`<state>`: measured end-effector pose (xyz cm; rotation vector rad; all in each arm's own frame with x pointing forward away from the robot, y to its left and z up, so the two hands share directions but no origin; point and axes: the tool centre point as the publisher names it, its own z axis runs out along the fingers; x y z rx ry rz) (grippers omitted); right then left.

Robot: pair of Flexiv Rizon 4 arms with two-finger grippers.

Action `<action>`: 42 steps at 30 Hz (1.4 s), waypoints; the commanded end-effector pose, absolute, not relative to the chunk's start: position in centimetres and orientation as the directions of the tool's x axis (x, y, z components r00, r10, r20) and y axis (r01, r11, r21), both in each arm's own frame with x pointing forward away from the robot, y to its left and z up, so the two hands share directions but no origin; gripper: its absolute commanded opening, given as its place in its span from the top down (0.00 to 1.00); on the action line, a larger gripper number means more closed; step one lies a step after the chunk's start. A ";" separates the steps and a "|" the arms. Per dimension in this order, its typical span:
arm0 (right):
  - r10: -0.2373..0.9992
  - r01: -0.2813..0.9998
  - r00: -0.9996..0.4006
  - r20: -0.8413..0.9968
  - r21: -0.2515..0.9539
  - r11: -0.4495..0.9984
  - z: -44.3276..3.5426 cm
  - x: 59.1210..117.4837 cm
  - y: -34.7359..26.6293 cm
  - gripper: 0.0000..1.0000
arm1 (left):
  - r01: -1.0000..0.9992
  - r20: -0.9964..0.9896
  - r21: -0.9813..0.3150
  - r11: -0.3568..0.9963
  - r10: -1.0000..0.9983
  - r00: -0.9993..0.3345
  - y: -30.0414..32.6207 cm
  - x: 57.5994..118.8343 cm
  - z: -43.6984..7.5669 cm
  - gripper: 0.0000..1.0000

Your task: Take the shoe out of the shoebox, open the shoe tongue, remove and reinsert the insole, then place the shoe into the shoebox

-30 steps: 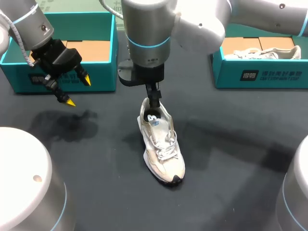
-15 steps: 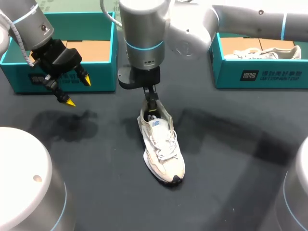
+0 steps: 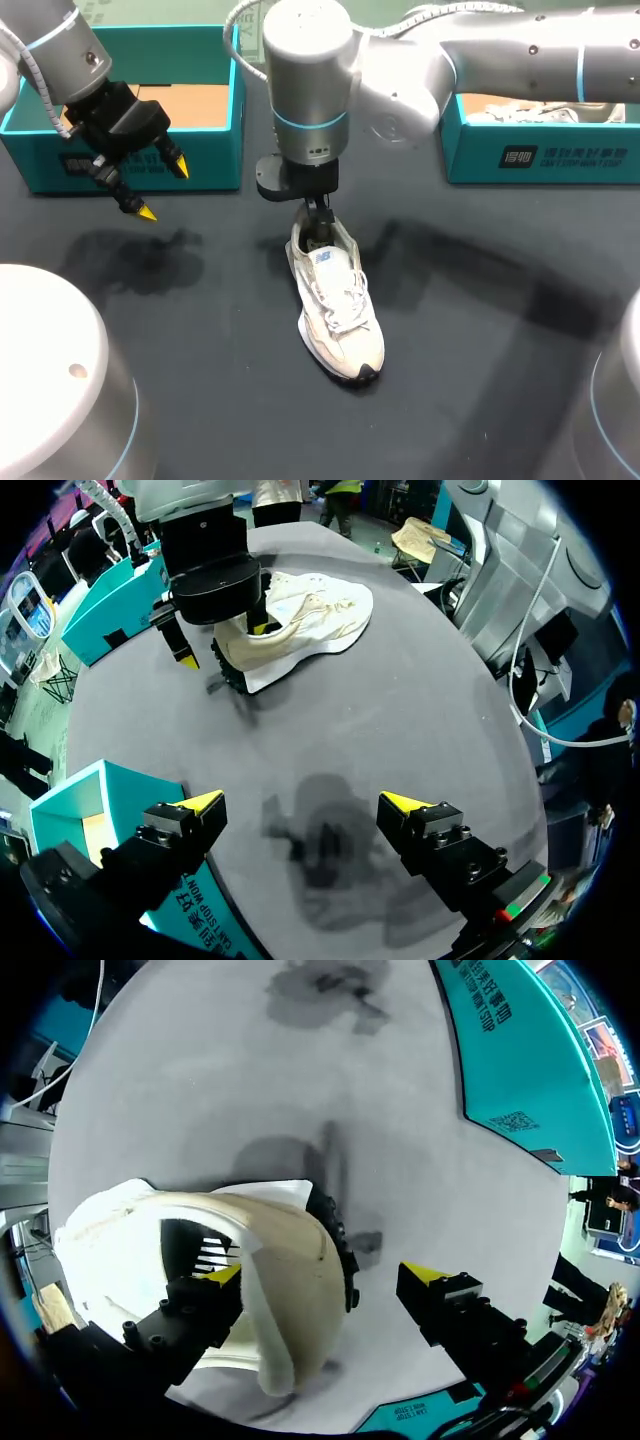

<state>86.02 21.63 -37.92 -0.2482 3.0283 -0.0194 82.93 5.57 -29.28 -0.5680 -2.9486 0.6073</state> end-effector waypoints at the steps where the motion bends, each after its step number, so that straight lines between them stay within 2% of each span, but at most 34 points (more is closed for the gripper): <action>1: -0.163 -0.162 -0.982 -0.091 -0.018 0.987 -38.5 86.5 21.6 0.00 | 0.341 -0.001 -0.393 0.854 0.371 -0.929 5.6 82.8 -29.3 0.00; 3: -0.165 -0.165 -0.982 -0.088 -0.014 0.986 -38.6 86.6 21.6 0.00 | 0.341 -0.001 -0.393 0.854 0.371 -0.929 5.6 82.8 -29.3 0.00; 4: -0.167 -0.167 -0.982 -0.085 -0.012 0.986 -38.7 86.6 21.6 0.07 | 0.341 -0.001 -0.393 0.854 0.371 -0.929 5.6 82.8 -29.3 0.00; 5: -0.169 -0.168 -0.982 -0.084 -0.012 0.986 -38.7 86.6 21.6 0.24 | 0.341 -0.001 -0.393 0.854 0.371 -0.929 5.6 82.8 -29.3 0.00; 7: -0.172 -0.172 -0.982 -0.081 -0.010 0.985 -38.8 86.6 21.8 0.47 | 0.341 -0.001 -0.393 0.854 0.371 -0.929 5.6 82.8 -29.3 0.00; 10: -0.184 -0.183 -0.980 -0.071 -0.021 0.983 -38.8 86.4 22.2 0.60 | 0.341 -0.001 -0.393 0.854 0.371 -0.929 5.6 82.8 -29.3 0.00; 13: -0.185 -0.185 -0.981 -0.063 -0.019 0.983 -39.1 86.4 22.3 0.82 | 0.341 -0.001 -0.393 0.854 0.371 -0.929 5.6 82.8 -29.3 0.00; 15: -0.183 -0.182 -0.981 -0.061 -0.018 0.983 -39.2 86.3 22.3 1.00 | 0.341 -0.001 -0.393 0.854 0.371 -0.929 5.6 82.8 -29.3 0.00; 24: -0.135 -0.133 -0.988 -0.079 -0.032 0.991 -36.6 85.7 21.3 1.00 | 0.341 -0.001 -0.393 0.854 0.371 -0.929 5.6 82.8 -29.3 0.00; 42: -0.056 -0.039 -0.985 -0.164 -0.110 0.993 -25.4 88.7 14.8 1.00 | 0.341 -0.001 -0.393 0.854 0.371 -0.929 5.6 82.8 -29.3 0.00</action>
